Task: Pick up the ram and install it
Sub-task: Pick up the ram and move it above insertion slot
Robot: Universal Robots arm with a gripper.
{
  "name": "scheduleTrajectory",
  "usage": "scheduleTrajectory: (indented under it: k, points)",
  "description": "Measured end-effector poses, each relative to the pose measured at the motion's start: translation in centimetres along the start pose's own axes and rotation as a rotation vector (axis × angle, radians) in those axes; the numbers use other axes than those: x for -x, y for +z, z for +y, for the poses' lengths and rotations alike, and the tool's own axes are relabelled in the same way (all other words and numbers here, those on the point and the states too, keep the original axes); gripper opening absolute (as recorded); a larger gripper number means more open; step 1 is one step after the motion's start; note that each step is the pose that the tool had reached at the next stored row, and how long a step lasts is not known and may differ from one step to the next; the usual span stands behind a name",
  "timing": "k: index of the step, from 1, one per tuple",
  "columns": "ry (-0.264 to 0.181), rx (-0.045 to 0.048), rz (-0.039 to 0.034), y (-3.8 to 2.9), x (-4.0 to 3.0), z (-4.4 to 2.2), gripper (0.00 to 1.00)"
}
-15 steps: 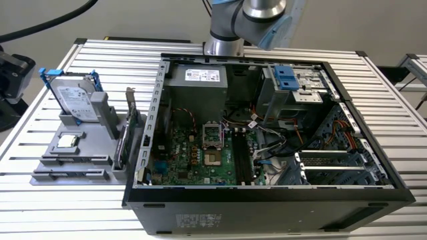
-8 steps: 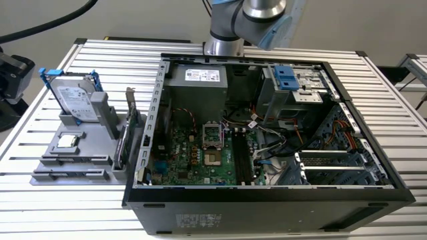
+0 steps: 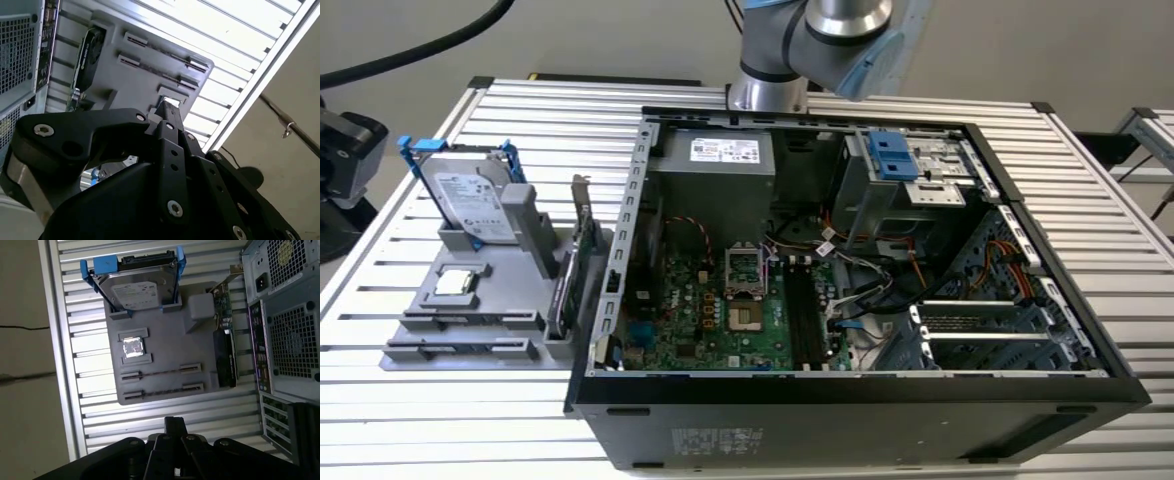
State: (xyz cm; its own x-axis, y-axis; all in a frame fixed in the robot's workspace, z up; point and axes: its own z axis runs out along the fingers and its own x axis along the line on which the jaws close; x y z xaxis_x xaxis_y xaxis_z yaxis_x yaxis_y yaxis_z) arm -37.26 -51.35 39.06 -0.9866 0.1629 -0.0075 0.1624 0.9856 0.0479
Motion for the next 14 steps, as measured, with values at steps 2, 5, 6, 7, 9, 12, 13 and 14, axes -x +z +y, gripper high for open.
scheduleTrajectory:
  k: [2,5,6,7,9,12,13,14]
  points:
    - [0.011,-0.0001,-0.0005,0.0,0.0,0.0,0.0]
    - [0.032,-0.0002,-0.0016,0.01,0.0,0.0,0.0]
    - [0.037,-0.0002,-0.0019,0.0,0.0,0.0,0.0]
    - [0.042,-0.0003,-0.002,0.0,0.0,0.0,0.0]
    - [0.051,-0.0004,-0.0025,0.0,0.0,0.0,0.0]
    - [0.065,-0.0005,-0.0031,0.0,0.0,0.0,0.0]
    - [0.07,-0.0005,-0.0033,0.0,0.0,0.0,0.0]
    - [0.074,-0.0006,-0.0036,0.0,0.0,0.0,0.0]
